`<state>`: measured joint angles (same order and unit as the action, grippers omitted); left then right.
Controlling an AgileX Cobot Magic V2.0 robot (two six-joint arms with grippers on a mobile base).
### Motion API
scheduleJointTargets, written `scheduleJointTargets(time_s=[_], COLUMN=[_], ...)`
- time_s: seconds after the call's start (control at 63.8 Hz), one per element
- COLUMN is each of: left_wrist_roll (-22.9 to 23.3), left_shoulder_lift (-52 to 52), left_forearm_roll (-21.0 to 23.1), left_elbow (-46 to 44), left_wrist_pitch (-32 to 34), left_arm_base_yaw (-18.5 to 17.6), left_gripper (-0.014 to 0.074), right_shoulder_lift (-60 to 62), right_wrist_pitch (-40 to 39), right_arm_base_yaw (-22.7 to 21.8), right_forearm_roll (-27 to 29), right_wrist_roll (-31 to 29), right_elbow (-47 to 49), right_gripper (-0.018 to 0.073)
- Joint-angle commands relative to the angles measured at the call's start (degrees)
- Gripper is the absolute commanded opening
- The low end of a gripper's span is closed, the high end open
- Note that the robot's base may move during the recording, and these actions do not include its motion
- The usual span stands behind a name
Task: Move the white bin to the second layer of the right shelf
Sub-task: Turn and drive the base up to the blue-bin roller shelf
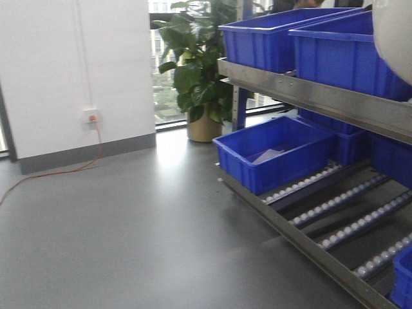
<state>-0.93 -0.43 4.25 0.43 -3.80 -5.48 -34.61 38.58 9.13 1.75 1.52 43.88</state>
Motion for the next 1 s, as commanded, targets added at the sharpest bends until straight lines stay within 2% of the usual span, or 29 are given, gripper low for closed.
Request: scheduleJointTargets(time_s=[0.0, 0.988], left_wrist_roll=[0.4, 0.4], left_shoulder_lift=[-0.1, -0.1], left_forearm_roll=[0.1, 0.1], left_elbow=[2.1, 2.1], left_wrist_pitch=[4.9, 4.9], left_arm_base_yaw=[-0.3, -0.3], left_gripper=[0.0085, 0.0085], right_shoulder_lift=[-0.1, -0.1], right_wrist_pitch=[-5.3, -5.3], right_arm_base_yaw=[-0.4, -0.4], right_forearm_roll=[0.0, 0.0], right_wrist_roll=[0.1, 0.1], right_elbow=[1.7, 1.7], right_gripper=[0.0056, 0.0056])
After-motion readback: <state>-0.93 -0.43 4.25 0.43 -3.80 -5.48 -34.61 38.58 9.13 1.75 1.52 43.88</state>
